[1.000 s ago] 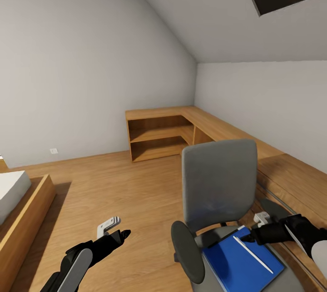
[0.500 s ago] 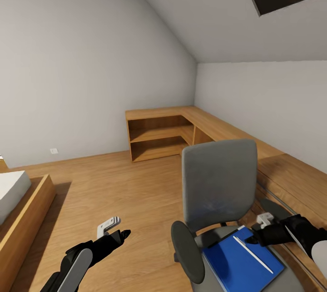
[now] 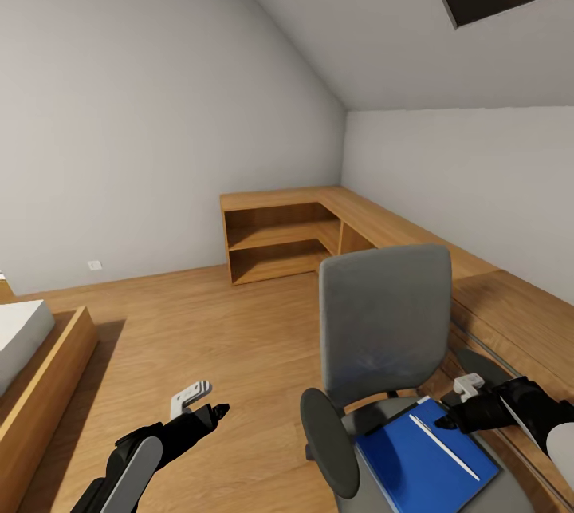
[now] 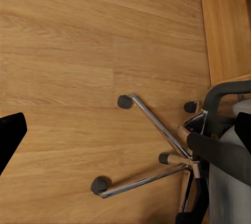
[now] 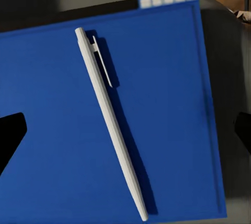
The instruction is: In the bedroom, organize the workspace by keeping the computer under the desk, ensuring the monitor is on the desk, placing the keyboard on the desk next to the monitor, placing the mouse on the desk next to the keyboard, moving the folder from the swivel chair onto the desk next to the mouse, stacking the notebook on top of the folder with the pen on top of the notebook, and positioning the swivel chair next to the desk.
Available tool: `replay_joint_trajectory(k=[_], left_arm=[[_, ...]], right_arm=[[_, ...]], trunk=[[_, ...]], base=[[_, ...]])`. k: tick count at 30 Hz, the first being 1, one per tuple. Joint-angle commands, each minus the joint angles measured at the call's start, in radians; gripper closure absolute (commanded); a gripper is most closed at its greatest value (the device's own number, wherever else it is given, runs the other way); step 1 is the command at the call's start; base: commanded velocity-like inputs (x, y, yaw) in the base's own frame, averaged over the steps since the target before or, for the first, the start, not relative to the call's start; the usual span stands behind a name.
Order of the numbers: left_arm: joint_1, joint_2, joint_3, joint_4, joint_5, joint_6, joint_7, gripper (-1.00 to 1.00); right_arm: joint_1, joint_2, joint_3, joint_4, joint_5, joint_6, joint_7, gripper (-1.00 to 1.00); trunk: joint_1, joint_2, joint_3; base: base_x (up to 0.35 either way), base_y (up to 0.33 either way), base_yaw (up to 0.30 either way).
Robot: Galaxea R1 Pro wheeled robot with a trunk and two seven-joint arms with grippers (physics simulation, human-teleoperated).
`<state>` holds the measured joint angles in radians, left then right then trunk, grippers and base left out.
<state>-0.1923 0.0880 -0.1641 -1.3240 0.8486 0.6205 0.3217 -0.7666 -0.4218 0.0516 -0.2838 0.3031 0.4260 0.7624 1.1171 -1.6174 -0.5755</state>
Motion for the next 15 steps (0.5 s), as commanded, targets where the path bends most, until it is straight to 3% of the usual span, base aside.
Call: replay_joint_trajectory(k=[1,8,15], left_arm=[[-0.001,0.001,-0.002,-0.001,0.01,0.001,0.01,-1.0],[-0.001,0.001,-0.002,-0.001,0.011,0.001,0.01,-1.0],[-0.001,0.001,-0.002,-0.001,0.012,0.001,0.01,-1.0]], right_arm=[[0.0,-0.001,0.005,-0.002,0.0,0.005,0.003,-1.0],[0.0,0.0,0.008,-0.002,0.008,0.004,0.001,-1.0],[0.0,0.001,0.013,0.001,0.056,0.004,0.003,-1.0]], trunk=[[0.0,-0.001,-0.001],[0.0,-0.001,-0.001],[0.0,-0.001,-0.001]], base=[[0.0,0.0,0.0],[0.0,0.0,0.0],[0.0,0.0,0.0]])
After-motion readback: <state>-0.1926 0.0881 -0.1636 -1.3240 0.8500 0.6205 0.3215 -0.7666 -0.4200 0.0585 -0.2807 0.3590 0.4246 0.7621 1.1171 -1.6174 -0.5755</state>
